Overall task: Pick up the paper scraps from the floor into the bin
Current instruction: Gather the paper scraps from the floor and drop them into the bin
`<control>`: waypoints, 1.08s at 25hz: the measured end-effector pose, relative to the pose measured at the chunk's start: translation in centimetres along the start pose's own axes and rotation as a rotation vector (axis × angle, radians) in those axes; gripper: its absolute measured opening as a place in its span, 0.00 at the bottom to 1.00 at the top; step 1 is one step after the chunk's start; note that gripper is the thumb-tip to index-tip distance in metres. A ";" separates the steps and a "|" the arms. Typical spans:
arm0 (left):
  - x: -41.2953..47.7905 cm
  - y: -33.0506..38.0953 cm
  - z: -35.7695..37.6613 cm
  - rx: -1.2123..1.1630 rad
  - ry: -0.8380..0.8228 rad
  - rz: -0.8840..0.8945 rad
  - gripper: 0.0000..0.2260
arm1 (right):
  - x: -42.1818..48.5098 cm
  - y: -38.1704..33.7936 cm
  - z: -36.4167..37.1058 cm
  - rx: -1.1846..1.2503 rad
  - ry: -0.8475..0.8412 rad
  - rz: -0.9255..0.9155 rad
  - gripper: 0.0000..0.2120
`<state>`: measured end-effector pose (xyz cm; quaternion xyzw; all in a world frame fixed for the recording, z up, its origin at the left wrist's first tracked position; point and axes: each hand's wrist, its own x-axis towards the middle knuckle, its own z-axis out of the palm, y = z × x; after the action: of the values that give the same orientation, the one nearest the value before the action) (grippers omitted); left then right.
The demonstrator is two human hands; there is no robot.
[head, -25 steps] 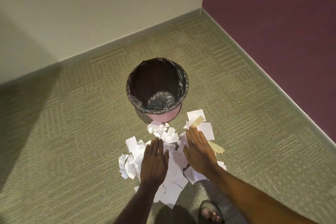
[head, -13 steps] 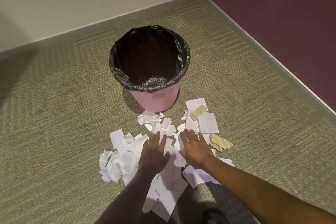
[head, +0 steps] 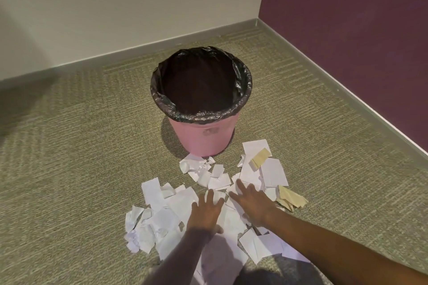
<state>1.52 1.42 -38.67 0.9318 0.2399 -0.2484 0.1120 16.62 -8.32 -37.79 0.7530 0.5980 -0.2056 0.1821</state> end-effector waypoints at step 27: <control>0.0 -1.1 0.5 0.021 -0.068 0.172 0.31 | -0.2 -1.0 -1.1 -0.132 -0.014 -0.002 0.29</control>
<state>0.75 2.17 -39.18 0.9410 0.1524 -0.2719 0.1314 15.70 -7.70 -36.83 0.7372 0.6098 -0.1713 0.2351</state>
